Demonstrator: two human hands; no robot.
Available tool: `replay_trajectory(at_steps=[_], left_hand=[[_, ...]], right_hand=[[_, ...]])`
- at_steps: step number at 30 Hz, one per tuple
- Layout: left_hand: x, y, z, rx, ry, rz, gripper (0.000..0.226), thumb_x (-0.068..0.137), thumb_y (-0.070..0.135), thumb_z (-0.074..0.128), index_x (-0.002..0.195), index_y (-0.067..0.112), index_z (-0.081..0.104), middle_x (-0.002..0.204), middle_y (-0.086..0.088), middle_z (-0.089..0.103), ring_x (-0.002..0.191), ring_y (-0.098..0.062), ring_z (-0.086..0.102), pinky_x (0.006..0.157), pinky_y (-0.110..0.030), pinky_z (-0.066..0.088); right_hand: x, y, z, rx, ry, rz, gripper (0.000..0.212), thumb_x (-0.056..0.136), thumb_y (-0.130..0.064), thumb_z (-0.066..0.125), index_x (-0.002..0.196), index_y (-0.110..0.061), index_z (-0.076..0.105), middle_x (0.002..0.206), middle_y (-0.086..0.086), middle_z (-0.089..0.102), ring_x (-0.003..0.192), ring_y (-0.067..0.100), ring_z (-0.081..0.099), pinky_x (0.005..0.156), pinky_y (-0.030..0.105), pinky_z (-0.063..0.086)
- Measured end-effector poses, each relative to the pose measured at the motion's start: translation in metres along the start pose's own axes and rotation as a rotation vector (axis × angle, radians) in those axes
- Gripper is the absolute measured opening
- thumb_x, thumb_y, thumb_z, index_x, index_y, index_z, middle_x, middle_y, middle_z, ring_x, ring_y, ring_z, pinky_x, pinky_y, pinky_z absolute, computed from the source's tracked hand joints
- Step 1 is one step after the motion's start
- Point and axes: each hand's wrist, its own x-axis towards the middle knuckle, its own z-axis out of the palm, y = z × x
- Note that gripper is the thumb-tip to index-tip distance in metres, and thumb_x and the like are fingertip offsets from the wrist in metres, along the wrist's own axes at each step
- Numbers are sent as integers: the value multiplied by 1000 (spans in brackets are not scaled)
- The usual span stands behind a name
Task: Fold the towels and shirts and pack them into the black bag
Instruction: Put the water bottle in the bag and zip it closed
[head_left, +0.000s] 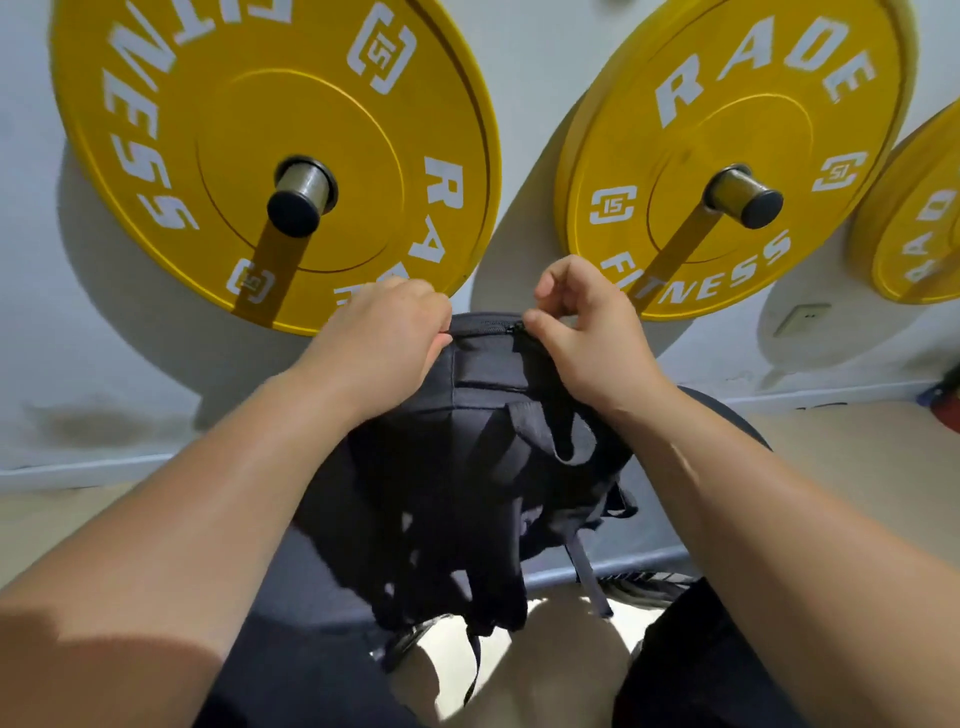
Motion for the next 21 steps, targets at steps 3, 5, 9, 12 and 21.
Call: replay_trajectory(at_steps=[3,5,9,12,21], left_hand=[[10,-18,-20,104,9,-18,12,96,27,57,88,18,54,88,-5,57,86,-29,54,74,-45,48],[13,-29,-35,129,21,-49,11,95,26,57,88,17,55,88,-6,58,85,-30,55,73,-46,48],[0,-49,-54,121,67,-179,15,94,22,60,82,20,51,84,-2,54,83,-29,54,68,-41,46],[-28,-62,-54,96,3,-286,14,93,22,63,81,18,56,81,1,54,80,-25,53,66,-37,43],[-33,-27,-80,-75,-203,-184,24,81,45,75,100,30,72,98,11,63,88,-11,55,77,-30,45]], right_hand=[[26,-19,8,37,18,-50,22,87,-6,66,91,-22,52,80,3,59,76,22,54,69,33,46],[42,-33,17,78,13,-90,22,86,-5,65,92,-22,53,79,3,59,75,21,54,68,35,46],[57,-47,46,144,-9,-141,22,88,-7,64,93,-24,51,81,1,58,76,19,55,68,30,44],[45,-45,70,222,-111,-117,18,89,-8,64,94,-20,51,80,8,58,73,20,51,70,32,44],[2,-24,68,323,-312,60,19,88,-8,68,99,-13,54,68,1,60,63,14,50,65,32,43]])
